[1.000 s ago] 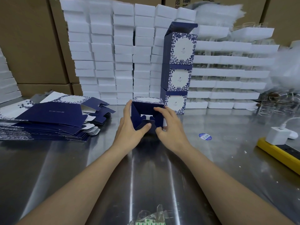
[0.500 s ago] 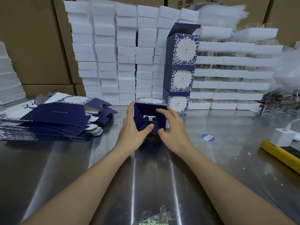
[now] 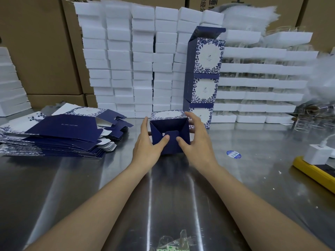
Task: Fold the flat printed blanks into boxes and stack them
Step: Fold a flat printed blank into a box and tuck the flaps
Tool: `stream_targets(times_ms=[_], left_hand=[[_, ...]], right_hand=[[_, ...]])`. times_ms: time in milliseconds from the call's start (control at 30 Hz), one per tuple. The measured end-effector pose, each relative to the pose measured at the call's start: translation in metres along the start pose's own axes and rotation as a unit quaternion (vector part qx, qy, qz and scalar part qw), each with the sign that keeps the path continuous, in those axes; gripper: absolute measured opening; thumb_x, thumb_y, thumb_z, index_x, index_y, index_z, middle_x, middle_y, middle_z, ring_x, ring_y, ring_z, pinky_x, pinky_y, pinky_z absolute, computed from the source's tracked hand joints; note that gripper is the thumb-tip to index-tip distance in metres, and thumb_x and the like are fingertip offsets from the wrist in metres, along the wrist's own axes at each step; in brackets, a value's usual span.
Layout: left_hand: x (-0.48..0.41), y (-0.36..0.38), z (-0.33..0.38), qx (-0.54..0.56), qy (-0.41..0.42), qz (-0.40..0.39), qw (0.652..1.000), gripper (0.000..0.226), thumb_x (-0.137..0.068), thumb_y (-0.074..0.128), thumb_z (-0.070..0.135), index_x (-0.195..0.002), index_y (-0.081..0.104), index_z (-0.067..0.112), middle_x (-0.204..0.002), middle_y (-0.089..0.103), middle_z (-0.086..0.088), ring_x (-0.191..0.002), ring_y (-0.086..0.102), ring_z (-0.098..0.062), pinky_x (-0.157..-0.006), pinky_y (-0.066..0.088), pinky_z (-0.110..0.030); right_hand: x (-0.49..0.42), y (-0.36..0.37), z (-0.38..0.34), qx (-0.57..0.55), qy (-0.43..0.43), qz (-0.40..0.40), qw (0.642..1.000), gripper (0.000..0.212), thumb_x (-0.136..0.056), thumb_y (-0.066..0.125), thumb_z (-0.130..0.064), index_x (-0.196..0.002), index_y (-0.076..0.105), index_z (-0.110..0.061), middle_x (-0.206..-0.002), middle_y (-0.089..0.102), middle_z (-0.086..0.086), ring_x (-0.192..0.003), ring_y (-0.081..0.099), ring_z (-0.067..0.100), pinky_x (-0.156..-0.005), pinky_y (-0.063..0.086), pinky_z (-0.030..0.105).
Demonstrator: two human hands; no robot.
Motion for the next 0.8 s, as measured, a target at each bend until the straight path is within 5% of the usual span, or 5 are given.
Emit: stream_targets(times_ms=[100, 233, 367, 567, 800], left_hand=[[-0.001, 0.0, -0.006, 0.013, -0.022, 0.013, 1.0, 0.073, -0.091, 0.08, 0.043, -0.154, 0.044, 0.033, -0.136, 0.064, 0.005, -0.126, 0.062, -0.018, -0.106, 0.053, -0.05], [0.001, -0.001, -0.008, -0.001, -0.027, 0.018, 0.999, 0.074, -0.088, 0.083, 0.038, -0.152, 0.046, 0.033, -0.134, 0.065, 0.001, -0.123, 0.064, -0.02, -0.104, 0.054, -0.051], [0.001, -0.001, -0.003, -0.044, -0.007, 0.013, 0.999, 0.072, -0.088, 0.083, 0.037, -0.15, 0.046, 0.035, -0.13, 0.066, 0.002, -0.107, 0.07, -0.019, -0.099, 0.056, -0.05], [0.002, -0.003, 0.0, -0.117, 0.018, 0.023, 0.993, 0.07, -0.088, 0.081, 0.037, -0.148, 0.045, 0.042, -0.126, 0.068, 0.009, -0.089, 0.072, -0.009, -0.094, 0.057, -0.044], [0.0, -0.004, 0.0, -0.139, 0.029, 0.028, 0.989, 0.068, -0.087, 0.081, 0.036, -0.145, 0.047, 0.043, -0.121, 0.07, 0.011, -0.085, 0.069, -0.002, -0.09, 0.057, -0.042]], right_hand=[[-0.002, -0.002, 0.01, -0.049, 0.054, 0.018, 0.997, 0.082, -0.087, 0.081, -0.011, -0.153, 0.041, -0.039, -0.129, 0.057, -0.007, -0.108, 0.061, -0.001, -0.093, 0.056, 0.031], [-0.002, -0.001, 0.025, -0.065, 0.107, 0.011, 0.992, 0.069, -0.087, 0.082, -0.008, -0.146, 0.051, -0.028, -0.126, 0.059, 0.0, -0.101, 0.061, 0.008, -0.091, 0.058, 0.035], [-0.002, 0.003, 0.032, -0.089, 0.119, -0.004, 0.989, 0.068, -0.087, 0.084, -0.008, -0.132, 0.047, -0.042, -0.119, 0.061, 0.003, -0.093, 0.063, 0.009, -0.076, 0.06, 0.025], [0.0, 0.005, 0.035, -0.043, 0.108, 0.0, 0.993, 0.072, -0.084, 0.085, -0.009, -0.14, 0.046, -0.035, -0.114, 0.062, 0.003, -0.097, 0.065, 0.021, -0.09, 0.058, 0.049], [0.0, 0.004, 0.037, -0.009, 0.098, 0.011, 0.995, 0.076, -0.082, 0.087, -0.014, -0.133, 0.041, -0.047, -0.11, 0.062, -0.002, -0.099, 0.065, 0.026, -0.09, 0.057, 0.05]])
Point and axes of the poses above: each hand's wrist, its own x-axis away from the middle knuckle, its own y-axis out of the palm, z = x × y, the point moved 10 cm from there along -x, towards the middle knuckle
